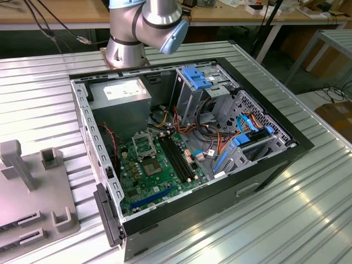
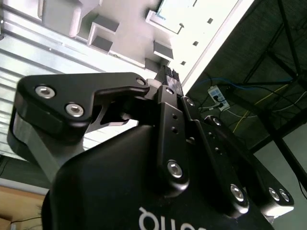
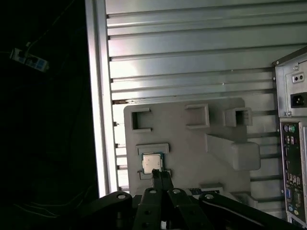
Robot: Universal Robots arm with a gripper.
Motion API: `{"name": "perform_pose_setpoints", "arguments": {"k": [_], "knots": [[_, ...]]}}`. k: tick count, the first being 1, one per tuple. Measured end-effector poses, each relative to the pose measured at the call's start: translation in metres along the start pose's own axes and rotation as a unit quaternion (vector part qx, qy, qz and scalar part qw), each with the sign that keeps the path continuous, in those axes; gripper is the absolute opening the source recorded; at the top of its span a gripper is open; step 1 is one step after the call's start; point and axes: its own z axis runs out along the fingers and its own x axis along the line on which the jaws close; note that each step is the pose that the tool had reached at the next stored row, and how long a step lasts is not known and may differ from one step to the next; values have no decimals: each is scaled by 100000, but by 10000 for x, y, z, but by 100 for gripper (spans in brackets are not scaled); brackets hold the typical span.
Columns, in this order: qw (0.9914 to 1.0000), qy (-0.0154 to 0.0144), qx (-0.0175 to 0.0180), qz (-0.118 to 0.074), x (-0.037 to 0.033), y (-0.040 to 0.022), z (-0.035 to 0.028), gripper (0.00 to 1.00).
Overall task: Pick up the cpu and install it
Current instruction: 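Reach for the cpu, then pick up the cpu and move it towards the insertion slot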
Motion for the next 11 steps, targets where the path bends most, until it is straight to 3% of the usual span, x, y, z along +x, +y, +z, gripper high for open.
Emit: {"name": "perform_pose_setpoints", "arguments": {"k": [3,7,9,11], "knots": [[100000,0,3,-12,24,-20,47,11],[100000,19,-38,-7,28,-22,52,11],[99998,49,-574,-22,27,-30,57,11],[99998,48,-581,-28,26,-30,58,11]]}}
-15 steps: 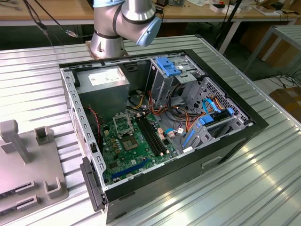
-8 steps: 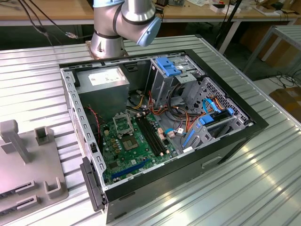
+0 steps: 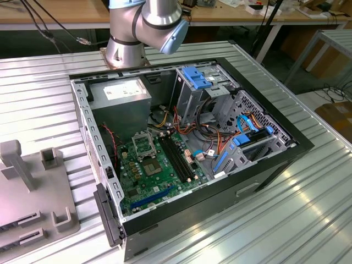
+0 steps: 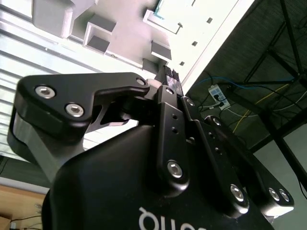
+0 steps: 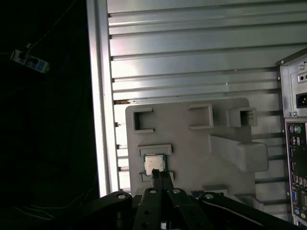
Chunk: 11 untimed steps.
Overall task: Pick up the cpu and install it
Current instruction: 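Pick up the cpu and move it towards the insertion slot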
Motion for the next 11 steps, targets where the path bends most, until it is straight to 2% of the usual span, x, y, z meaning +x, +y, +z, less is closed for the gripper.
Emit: {"name": "perform_pose_setpoints", "arguments": {"k": [9,10,11], "knots": [[100000,3,-33,2,0,0,0,11],[100000,1,-37,-2,0,-1,0,17],[100000,2,-37,1,0,-1,0,17]]}}
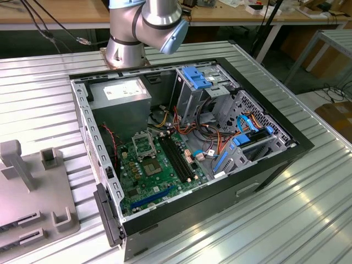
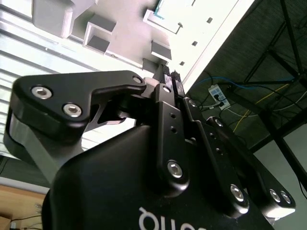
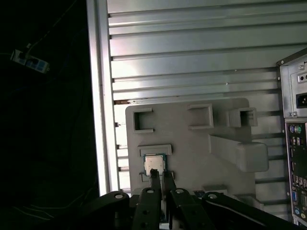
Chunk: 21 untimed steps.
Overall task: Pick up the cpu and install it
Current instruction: 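Pick up the cpu and move it towards the insertion slot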
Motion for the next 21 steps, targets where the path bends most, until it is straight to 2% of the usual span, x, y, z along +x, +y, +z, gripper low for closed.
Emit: {"name": "perform_pose_setpoints", "arguments": {"k": [5,6,14,15,18,19,20,21], "knots": [[100000,4,-17,-1,0,0,0,18],[100000,6,-18,-1,0,0,0,25],[100000,6,-47,-2,0,-1,0,26],[100000,5,-50,-2,0,-1,0,32],[100000,15,-48,-119,0,-1,0,33],[99999,29,-45,-382,0,-1,4,39],[99999,36,-40,-544,0,-3,25,39],[99997,52,-31,-721,-1,-4,42,46]]}}
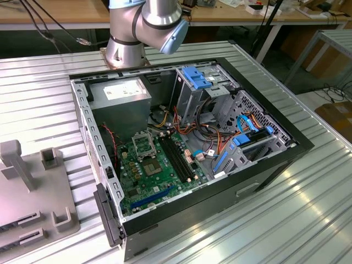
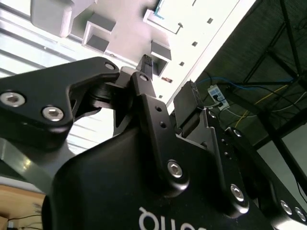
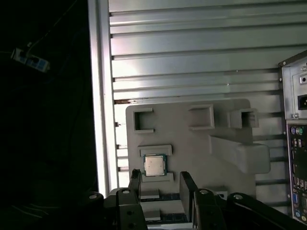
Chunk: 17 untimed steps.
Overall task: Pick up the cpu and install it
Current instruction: 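Pick up the cpu and move it towards the insertion slot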
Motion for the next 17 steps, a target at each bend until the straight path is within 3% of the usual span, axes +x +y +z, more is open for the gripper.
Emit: {"name": "perform_pose_setpoints", "arguments": {"k": [6,10,12,15,17], "knots": [[99986,113,47,-1653,40,-14,170,46],[99977,140,198,-2143,51,-17,220,46],[99973,139,584,-2233,56,-16,234,46],[99962,92,1672,-2212,69,0,266,46],[99956,83,1997,-2207,79,16,304,46]]}}
